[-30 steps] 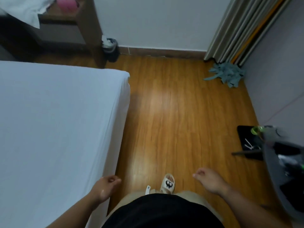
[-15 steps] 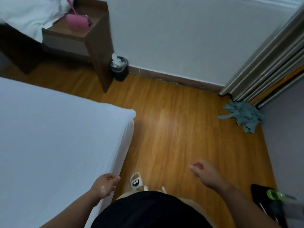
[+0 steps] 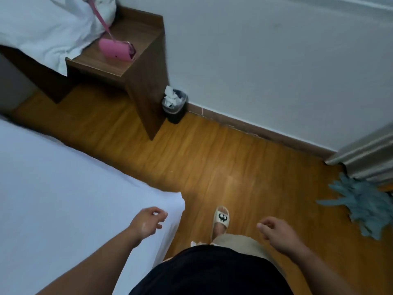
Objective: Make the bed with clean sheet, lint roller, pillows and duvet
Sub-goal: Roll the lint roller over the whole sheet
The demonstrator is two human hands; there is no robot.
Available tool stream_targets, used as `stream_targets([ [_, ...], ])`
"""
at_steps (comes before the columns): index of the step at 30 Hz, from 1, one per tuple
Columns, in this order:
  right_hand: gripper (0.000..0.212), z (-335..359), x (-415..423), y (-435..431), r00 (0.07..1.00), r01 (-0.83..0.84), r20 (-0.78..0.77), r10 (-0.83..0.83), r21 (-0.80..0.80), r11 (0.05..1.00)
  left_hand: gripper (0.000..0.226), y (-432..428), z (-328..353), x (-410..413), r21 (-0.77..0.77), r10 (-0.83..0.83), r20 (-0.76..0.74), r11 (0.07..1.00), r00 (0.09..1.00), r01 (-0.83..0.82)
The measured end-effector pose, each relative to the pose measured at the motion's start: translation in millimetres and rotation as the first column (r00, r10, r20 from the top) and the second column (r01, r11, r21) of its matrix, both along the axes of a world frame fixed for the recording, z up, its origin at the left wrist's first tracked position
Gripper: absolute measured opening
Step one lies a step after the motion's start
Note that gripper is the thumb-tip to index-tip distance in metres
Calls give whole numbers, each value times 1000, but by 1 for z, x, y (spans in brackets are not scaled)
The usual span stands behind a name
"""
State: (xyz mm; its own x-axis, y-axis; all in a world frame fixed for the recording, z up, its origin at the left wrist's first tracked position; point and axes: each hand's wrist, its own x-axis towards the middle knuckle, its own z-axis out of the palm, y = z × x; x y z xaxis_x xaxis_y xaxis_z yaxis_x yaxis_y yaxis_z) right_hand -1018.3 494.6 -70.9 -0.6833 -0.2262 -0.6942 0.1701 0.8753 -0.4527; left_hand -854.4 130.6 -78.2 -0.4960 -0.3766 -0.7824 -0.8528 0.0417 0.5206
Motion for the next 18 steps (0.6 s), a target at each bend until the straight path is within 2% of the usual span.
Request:
stream_targets([
  [3, 24, 12, -92, -47, 972, -235, 5, 235, 37, 971, 20, -10, 0, -20, 47, 181, 111, 981, 977, -187],
  [7, 20, 32, -208, -130, 897, -441, -36, 441, 12, 897, 18, -31, -1, -56, 42, 367, 140, 926, 919, -376],
  [13, 25, 40, -330, -271, 858, -506, -132, 496, -54, 861, 20, -87, -8, -128, 48, 572, 148, 811, 807, -584],
  [18, 20, 20, -390, -349, 842, -538, -72, 535, -22, 843, 19, -165, -20, -202, 75, 555, 143, 820, 819, -568],
])
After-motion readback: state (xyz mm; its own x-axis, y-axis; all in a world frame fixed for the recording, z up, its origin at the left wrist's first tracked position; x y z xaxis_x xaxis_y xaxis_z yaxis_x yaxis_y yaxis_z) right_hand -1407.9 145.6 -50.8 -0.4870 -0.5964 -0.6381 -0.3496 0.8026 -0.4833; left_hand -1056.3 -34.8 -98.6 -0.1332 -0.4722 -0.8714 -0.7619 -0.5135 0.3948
